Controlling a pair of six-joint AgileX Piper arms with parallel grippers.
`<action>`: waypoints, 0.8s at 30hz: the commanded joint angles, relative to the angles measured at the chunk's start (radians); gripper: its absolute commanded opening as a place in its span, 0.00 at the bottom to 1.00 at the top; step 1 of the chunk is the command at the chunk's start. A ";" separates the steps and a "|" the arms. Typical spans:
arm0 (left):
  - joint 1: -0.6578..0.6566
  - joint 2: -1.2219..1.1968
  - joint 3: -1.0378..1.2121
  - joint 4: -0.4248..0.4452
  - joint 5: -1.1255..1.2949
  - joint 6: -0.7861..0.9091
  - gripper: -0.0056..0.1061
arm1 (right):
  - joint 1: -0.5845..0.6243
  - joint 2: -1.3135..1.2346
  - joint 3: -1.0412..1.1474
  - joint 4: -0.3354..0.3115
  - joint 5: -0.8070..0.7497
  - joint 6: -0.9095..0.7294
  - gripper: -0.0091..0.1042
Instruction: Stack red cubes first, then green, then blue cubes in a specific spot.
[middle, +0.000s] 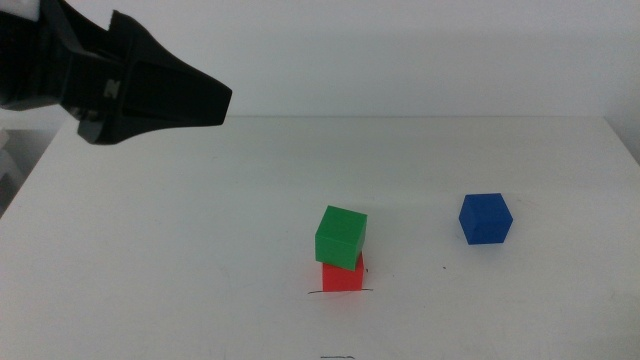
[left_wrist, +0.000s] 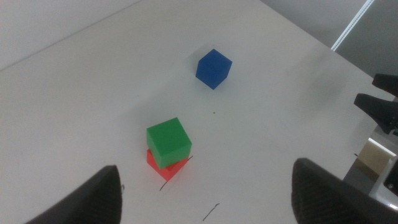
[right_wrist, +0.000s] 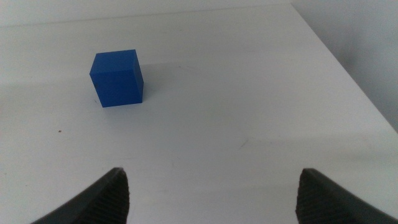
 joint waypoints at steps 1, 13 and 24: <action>-0.002 -0.016 -0.025 -0.045 -0.046 -0.005 0.89 | -0.008 -0.005 -0.018 0.009 -0.049 -0.010 0.73; -0.002 -0.015 -0.025 -0.044 -0.046 -0.005 0.89 | -0.007 0.366 -0.435 0.058 0.058 -0.009 0.73; -0.002 -0.015 -0.025 -0.044 -0.046 -0.004 0.89 | 0.029 0.805 -0.826 0.058 0.424 0.009 0.73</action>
